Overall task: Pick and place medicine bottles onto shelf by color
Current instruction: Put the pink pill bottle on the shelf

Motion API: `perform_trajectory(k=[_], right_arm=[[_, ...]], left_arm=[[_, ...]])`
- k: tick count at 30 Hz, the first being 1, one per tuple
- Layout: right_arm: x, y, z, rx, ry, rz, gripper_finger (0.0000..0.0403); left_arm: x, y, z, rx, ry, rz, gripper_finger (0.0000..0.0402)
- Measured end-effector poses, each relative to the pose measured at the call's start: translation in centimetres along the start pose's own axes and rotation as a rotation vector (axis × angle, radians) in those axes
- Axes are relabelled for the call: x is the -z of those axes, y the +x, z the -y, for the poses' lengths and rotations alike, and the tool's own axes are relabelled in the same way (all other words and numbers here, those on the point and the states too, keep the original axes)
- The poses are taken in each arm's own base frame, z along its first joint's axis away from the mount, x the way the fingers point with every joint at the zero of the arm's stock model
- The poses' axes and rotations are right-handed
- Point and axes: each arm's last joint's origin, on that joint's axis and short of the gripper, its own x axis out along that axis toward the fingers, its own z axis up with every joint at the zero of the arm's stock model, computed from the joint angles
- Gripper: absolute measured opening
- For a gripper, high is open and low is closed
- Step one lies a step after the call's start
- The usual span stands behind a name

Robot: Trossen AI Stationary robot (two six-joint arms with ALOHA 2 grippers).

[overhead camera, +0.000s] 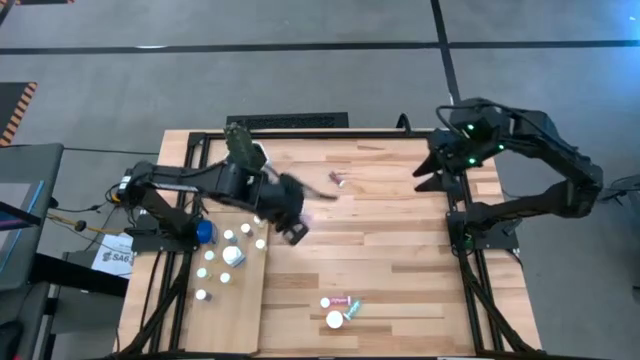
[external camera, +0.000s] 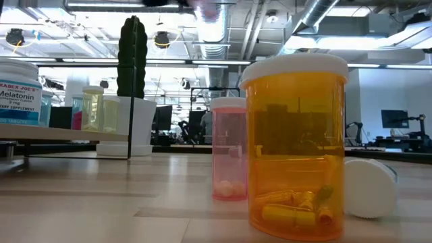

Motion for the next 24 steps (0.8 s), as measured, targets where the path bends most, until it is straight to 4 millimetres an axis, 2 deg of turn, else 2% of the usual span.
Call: perform_trajectory(k=[7,13,19,24], right_arm=[[1.6,-1.6,-0.7,0.079,-0.088,-0.001,0.0255],[1.9,-1.6,-0.5,0.103,-0.119,-0.004,0.0255],[2.0,-0.8,-0.1,0.105,-0.137,-0.026,0.0255],[2.3,0.5,0.5,0.107,-0.126,-0.058,0.0255]], left_arm=[[6.1,-1.7,0.9,-0.256,-0.247,-0.329,0.0087],[10.2,-2.6,3.7,-0.277,-0.348,-0.391,0.0087],[14.9,-1.5,4.7,-0.378,-0.465,-0.529,0.0087],[18.5,-0.1,6.0,-0.323,-0.508,-0.666,0.0087]])
